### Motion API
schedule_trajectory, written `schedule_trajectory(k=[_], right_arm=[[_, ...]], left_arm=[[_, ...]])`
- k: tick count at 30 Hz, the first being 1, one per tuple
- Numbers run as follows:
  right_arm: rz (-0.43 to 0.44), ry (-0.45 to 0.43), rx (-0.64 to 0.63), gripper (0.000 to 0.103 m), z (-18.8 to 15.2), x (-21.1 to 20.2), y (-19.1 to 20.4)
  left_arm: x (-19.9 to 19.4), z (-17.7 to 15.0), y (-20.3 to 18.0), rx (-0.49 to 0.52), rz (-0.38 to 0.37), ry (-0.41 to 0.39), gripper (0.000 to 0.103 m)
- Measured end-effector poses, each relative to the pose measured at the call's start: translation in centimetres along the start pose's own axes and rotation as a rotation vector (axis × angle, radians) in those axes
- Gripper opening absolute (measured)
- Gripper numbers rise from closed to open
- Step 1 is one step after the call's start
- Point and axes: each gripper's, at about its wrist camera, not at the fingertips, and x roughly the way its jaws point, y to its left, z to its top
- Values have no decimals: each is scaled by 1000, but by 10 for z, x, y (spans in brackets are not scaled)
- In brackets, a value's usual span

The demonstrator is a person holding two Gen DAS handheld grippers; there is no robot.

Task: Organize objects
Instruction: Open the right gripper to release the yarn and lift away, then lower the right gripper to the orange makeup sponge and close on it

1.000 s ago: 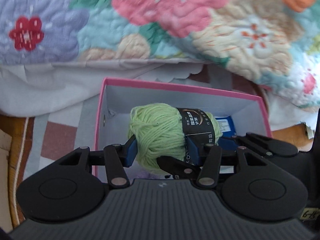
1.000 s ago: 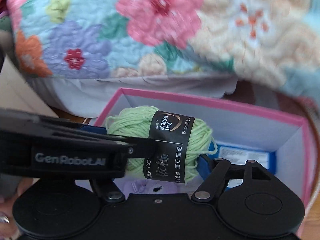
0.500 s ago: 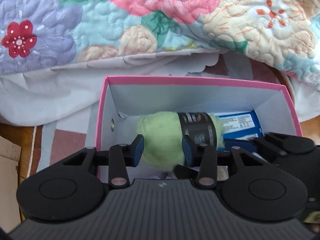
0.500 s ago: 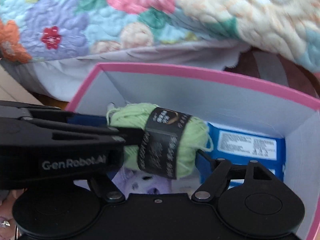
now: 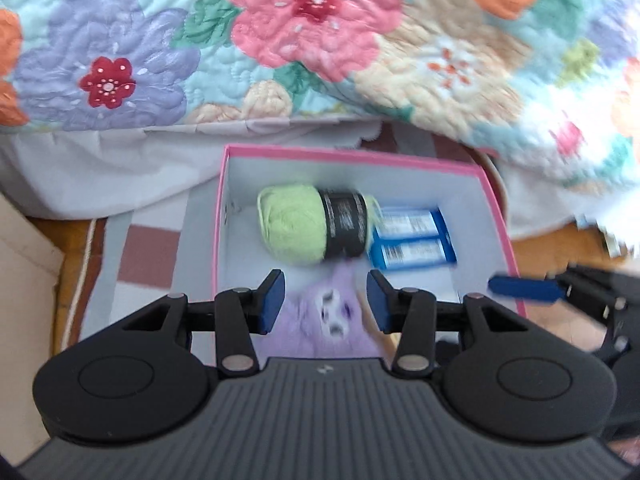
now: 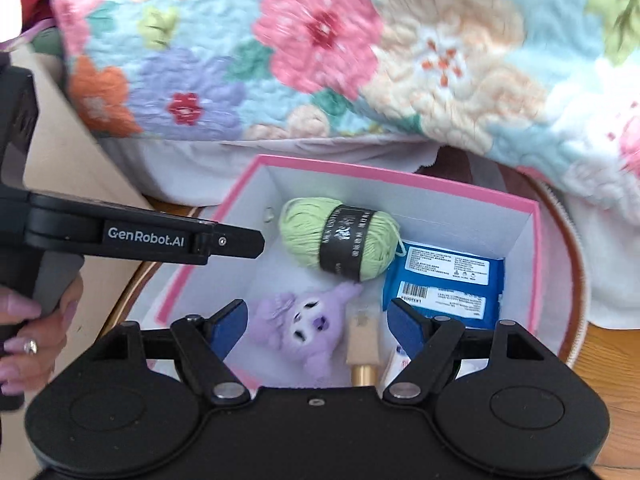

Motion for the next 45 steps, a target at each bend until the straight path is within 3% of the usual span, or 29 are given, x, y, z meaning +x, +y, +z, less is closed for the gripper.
schedule_trajectory(k=[2,7,13,21,26,31,38,45], right_arm=[[7,-1,-6,81,-4,-20,7],[23,26,14,81,-10,-63,17],[38,25,-15,81,-29,-108,32],[105,52,-59,81,-71,-131,68],[179,61,-69,81,-95,-122,89],[190,51,-107,81,-117,-100,109],[157,41,-246,81,-137,-58,131],[211,92,-215,81,-136,4,121]], left_arm=[[-21,-8,-7,42,9,14,45],[-70,-35,-22,115,-54,24,46],[-111,-64,-33,206,8,-8,48],[-145,-89,-33,230,4,-38,49],[-140,-113,-35,265,21,-14,50],[-118,-133,-23,229,15,63,50],[-81,-164,7,154,2,71,50],[-46,-175,33,98,-30,47,50]])
